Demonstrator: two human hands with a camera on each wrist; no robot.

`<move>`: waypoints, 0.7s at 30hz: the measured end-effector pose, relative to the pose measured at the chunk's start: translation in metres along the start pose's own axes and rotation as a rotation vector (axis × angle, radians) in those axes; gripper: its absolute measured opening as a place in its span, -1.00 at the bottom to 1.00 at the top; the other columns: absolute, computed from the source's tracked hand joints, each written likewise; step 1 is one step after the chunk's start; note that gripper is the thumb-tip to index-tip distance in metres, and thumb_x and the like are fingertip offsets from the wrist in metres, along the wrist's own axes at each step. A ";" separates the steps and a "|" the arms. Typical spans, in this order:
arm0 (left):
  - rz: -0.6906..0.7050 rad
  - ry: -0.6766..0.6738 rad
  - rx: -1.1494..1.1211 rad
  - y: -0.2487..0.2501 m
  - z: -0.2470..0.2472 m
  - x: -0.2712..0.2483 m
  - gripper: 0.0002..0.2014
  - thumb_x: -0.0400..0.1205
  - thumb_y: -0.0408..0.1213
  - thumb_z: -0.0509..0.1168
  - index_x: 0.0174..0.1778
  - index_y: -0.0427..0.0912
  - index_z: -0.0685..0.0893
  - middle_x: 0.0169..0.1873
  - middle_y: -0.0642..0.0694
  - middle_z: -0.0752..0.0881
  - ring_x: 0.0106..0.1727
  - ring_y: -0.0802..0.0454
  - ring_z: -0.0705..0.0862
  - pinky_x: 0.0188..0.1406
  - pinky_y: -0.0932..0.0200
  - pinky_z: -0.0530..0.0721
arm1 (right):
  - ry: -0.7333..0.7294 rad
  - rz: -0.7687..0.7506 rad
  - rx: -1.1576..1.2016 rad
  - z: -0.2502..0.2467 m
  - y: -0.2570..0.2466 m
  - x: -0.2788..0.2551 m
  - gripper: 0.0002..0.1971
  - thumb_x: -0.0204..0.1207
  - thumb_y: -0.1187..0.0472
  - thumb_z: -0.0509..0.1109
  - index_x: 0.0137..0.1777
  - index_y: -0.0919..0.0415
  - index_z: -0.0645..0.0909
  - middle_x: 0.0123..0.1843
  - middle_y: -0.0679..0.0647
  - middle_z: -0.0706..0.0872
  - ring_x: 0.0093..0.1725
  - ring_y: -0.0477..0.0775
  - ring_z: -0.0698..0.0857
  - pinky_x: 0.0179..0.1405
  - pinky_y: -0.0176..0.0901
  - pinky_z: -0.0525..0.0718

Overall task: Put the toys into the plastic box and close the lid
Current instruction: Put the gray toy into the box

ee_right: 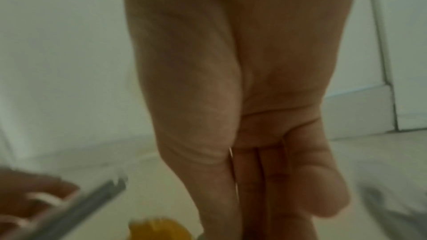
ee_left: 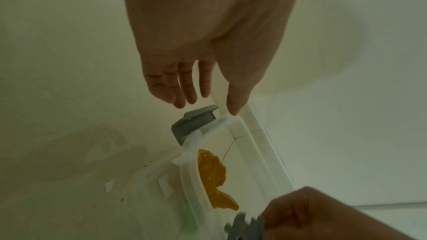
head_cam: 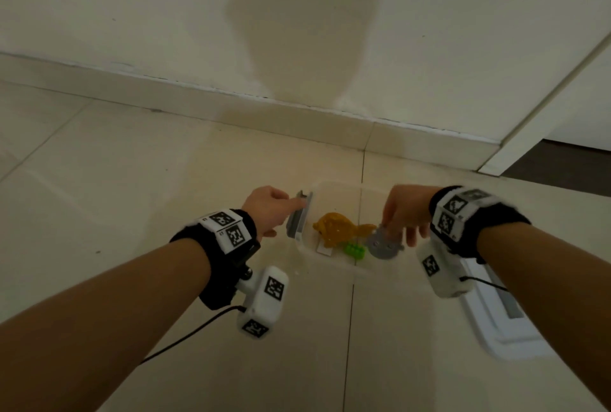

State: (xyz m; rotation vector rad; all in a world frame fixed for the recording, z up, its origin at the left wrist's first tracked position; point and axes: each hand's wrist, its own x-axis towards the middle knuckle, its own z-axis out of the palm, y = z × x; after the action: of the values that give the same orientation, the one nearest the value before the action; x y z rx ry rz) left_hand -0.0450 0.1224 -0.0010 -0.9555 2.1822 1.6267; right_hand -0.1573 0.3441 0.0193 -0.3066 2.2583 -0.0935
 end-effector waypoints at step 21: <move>-0.109 -0.141 -0.050 0.001 0.022 -0.005 -0.76 0.63 -0.24 0.38 0.16 -0.25 0.59 -0.04 -0.24 0.69 -0.07 -0.17 0.68 0.02 -0.10 0.74 | 0.116 -0.056 -0.378 0.021 0.007 0.026 -0.78 0.61 0.25 0.43 0.17 0.33 0.76 -0.05 0.14 0.84 -0.20 0.11 0.75 -0.04 -0.07 0.78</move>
State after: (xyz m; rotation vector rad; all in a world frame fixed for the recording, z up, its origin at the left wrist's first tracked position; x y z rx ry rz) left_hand -0.0460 0.1445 -0.0046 -0.9266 1.9714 1.6514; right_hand -0.1588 0.3447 -0.0150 -0.5767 2.3755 0.2979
